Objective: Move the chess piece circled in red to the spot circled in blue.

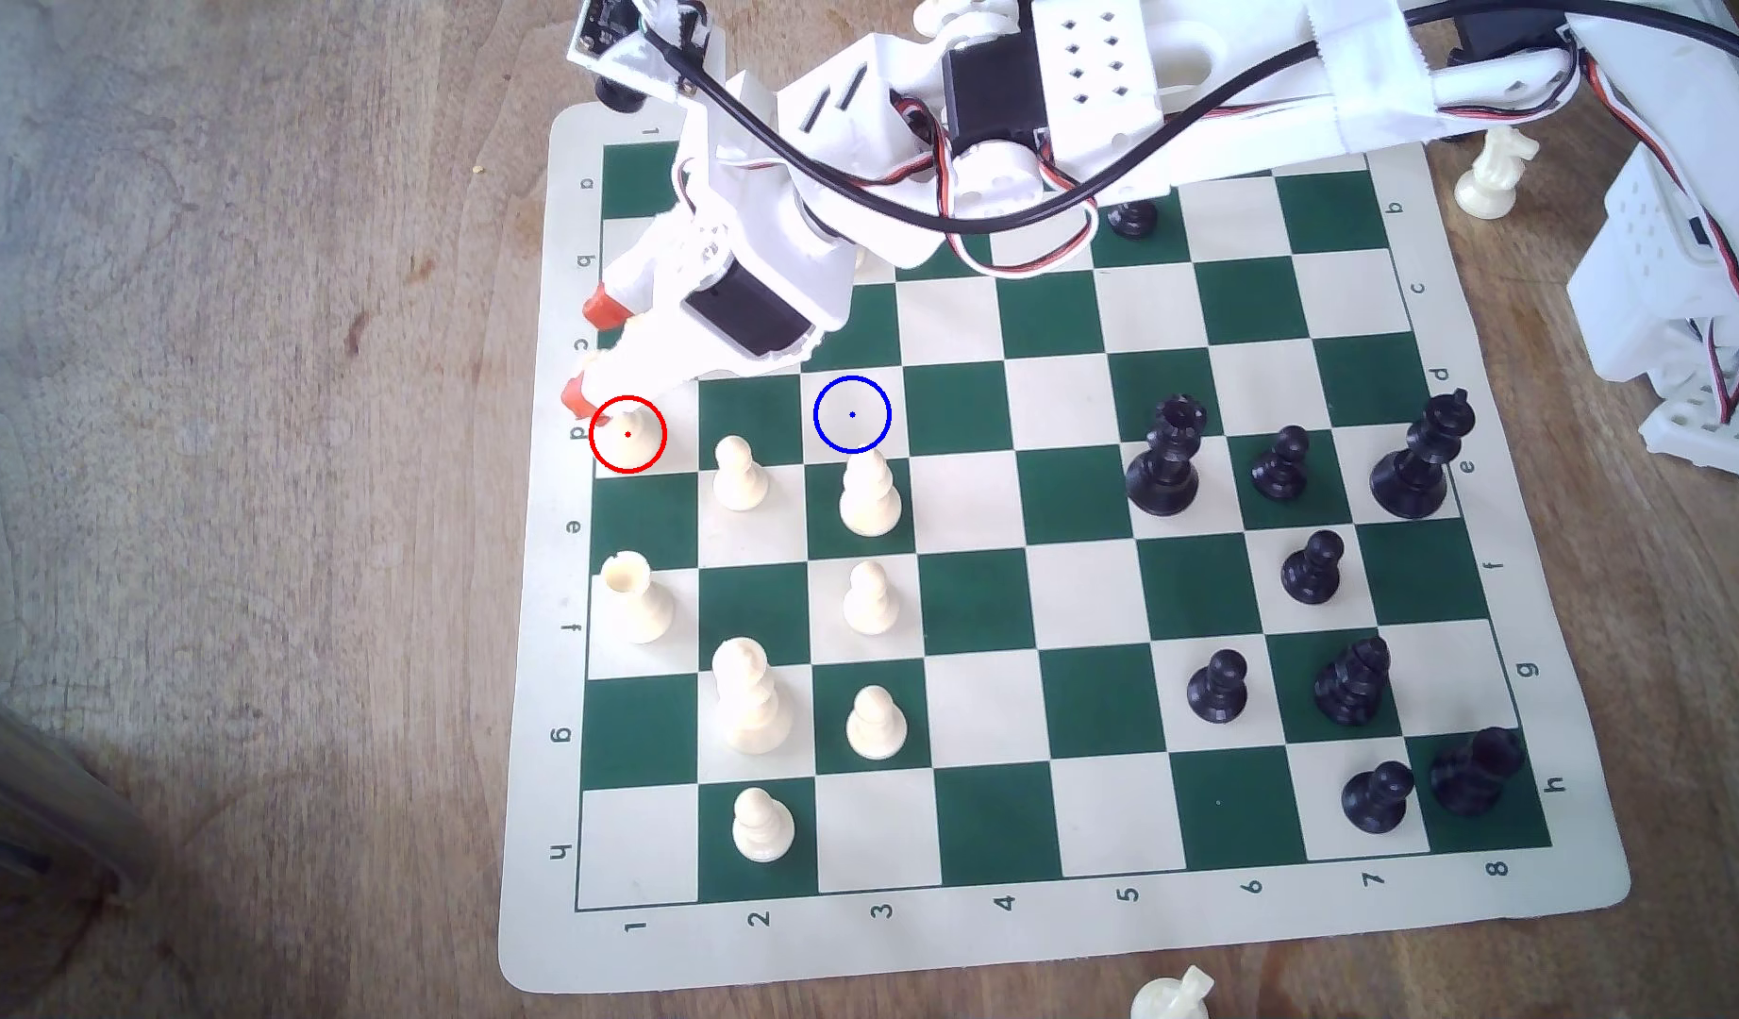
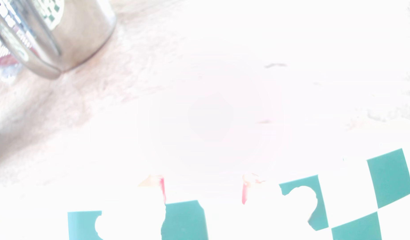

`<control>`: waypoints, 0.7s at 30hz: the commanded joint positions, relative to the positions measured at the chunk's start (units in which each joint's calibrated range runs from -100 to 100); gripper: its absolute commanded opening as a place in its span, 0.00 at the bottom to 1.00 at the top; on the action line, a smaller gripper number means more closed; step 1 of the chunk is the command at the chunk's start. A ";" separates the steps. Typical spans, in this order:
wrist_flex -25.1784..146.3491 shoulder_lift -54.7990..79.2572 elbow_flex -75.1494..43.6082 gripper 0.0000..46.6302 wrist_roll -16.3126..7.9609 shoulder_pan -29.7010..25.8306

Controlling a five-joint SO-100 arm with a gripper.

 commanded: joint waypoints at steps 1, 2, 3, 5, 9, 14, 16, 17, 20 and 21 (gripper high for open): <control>-1.49 -2.47 -5.47 0.38 -0.29 0.72; -1.82 -2.39 -5.47 0.38 -0.29 0.80; -1.90 -2.13 -5.47 0.38 -0.29 0.80; -1.98 -1.71 -5.47 0.38 -0.29 0.80; -1.98 -0.69 -5.38 0.38 -0.73 0.48; -3.05 0.92 -5.47 0.38 -0.54 0.41; -3.21 1.01 -5.47 0.38 -0.49 0.64; -3.29 1.09 -5.47 0.38 -0.49 0.72; -3.62 1.18 -5.93 0.38 -0.59 0.87; -3.70 1.18 -6.02 0.38 -0.68 0.95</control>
